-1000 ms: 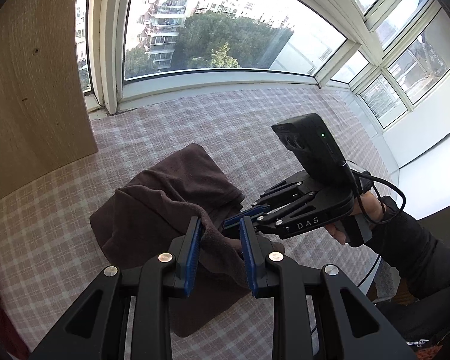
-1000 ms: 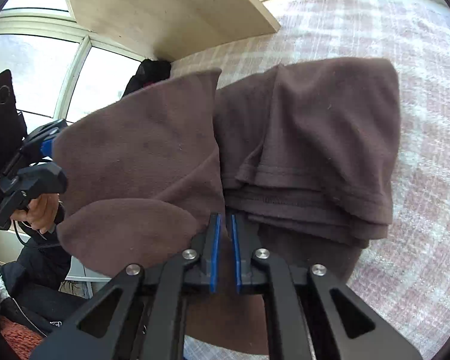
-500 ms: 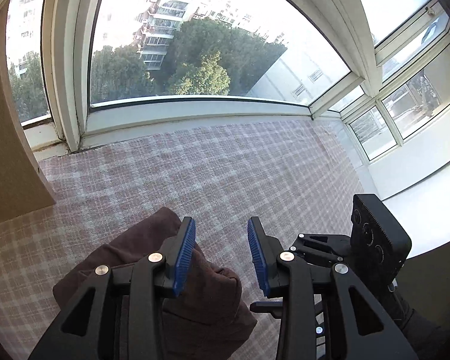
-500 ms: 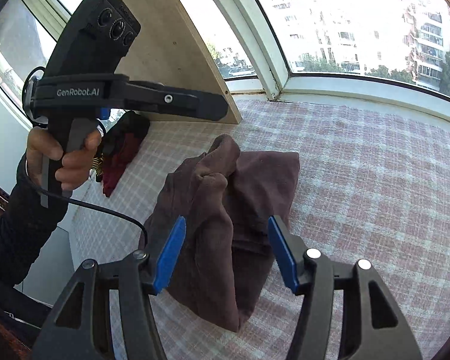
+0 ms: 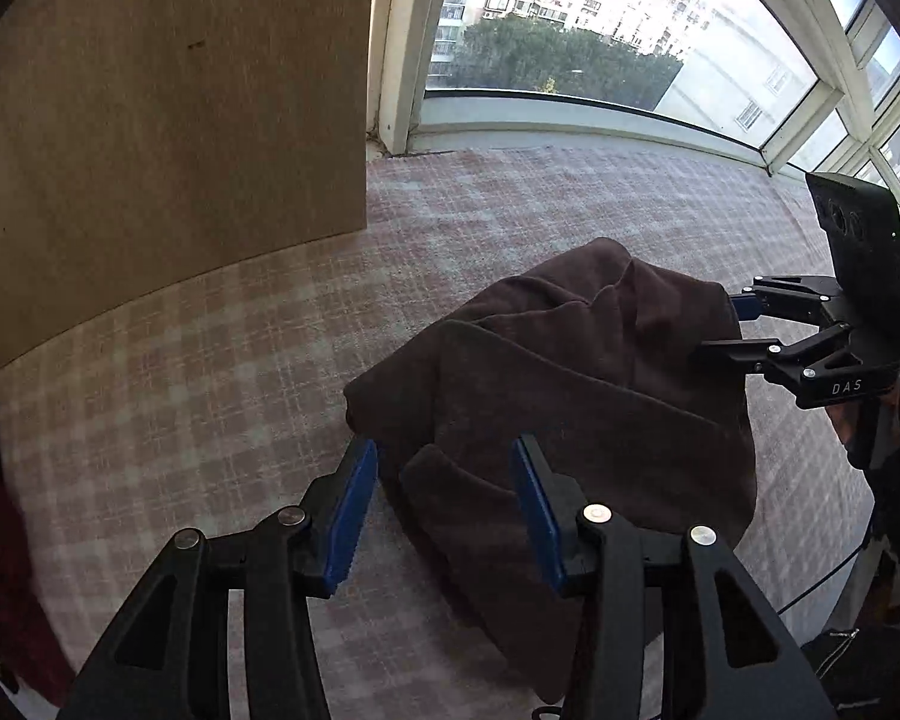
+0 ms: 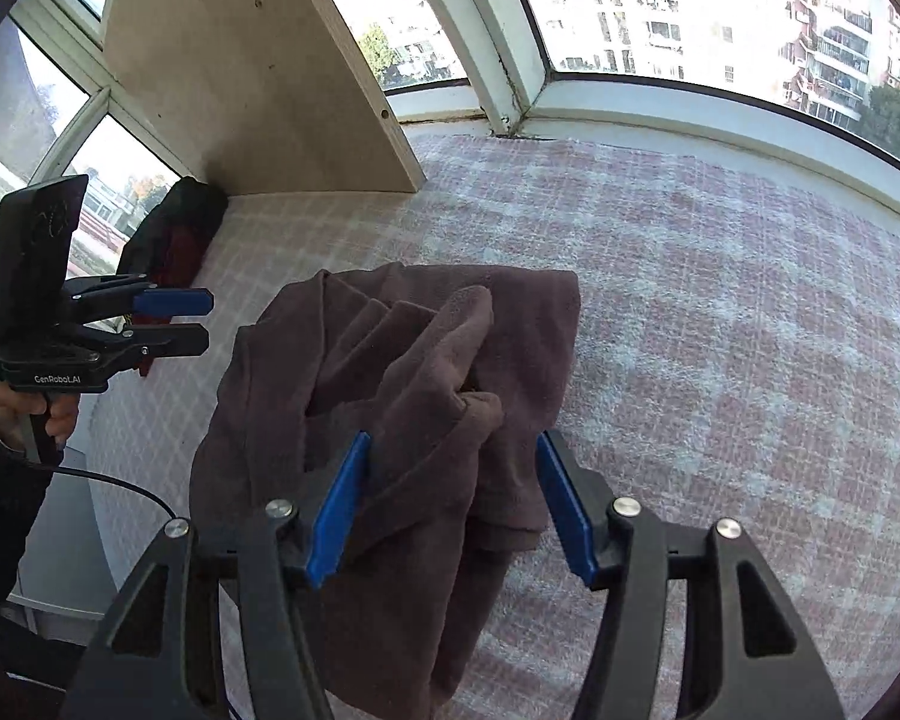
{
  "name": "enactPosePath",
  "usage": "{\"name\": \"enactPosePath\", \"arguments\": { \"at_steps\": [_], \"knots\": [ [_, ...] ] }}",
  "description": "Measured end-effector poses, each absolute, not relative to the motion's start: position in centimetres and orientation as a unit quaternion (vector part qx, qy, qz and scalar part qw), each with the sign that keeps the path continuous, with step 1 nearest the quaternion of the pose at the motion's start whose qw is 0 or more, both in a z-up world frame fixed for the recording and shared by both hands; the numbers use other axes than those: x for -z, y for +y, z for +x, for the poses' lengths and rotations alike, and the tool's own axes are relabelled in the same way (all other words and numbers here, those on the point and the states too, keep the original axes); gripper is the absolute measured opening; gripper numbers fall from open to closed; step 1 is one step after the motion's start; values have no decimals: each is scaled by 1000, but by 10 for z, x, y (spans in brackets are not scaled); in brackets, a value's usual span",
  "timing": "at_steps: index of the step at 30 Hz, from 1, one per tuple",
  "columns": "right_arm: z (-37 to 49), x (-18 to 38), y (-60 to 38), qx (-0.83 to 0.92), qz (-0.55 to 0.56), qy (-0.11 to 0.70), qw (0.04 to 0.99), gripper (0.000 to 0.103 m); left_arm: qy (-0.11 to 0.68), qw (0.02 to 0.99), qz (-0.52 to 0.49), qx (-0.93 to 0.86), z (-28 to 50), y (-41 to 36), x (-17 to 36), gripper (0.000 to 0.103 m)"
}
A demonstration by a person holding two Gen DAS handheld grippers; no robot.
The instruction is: Fold clothes
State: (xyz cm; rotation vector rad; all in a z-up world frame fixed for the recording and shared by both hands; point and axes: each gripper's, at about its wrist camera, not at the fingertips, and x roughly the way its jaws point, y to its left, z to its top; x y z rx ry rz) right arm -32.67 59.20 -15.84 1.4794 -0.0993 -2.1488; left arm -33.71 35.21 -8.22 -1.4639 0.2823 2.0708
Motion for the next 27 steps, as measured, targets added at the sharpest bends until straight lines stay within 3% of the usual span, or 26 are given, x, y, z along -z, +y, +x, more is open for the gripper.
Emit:
{"name": "enactPosePath", "arguments": {
  "at_steps": [4,8,10,11,12,21,25,27],
  "knots": [
    [-328,162,590,788,552,-39,269,57,160,300,-545,-766,-337,371,101,45],
    [-326,162,592,785,552,-45,279,56,187,317,-549,-750,-334,381,114,33],
    [-325,162,592,783,551,-49,283,38,193,323,-540,-753,-331,380,110,22],
    [-325,162,593,783,551,-50,286,36,188,327,-538,-754,-329,378,108,12],
    [-324,162,593,782,551,-52,288,36,182,331,-536,-755,-328,375,105,11],
    [-324,131,620,787,516,-118,316,32,107,367,-503,-775,-313,353,68,9],
    [-326,132,605,817,521,-5,248,32,131,354,-509,-774,-318,359,78,9],
    [-329,140,599,807,535,-1,249,32,133,356,-518,-767,-318,361,85,9]
  ]
}}
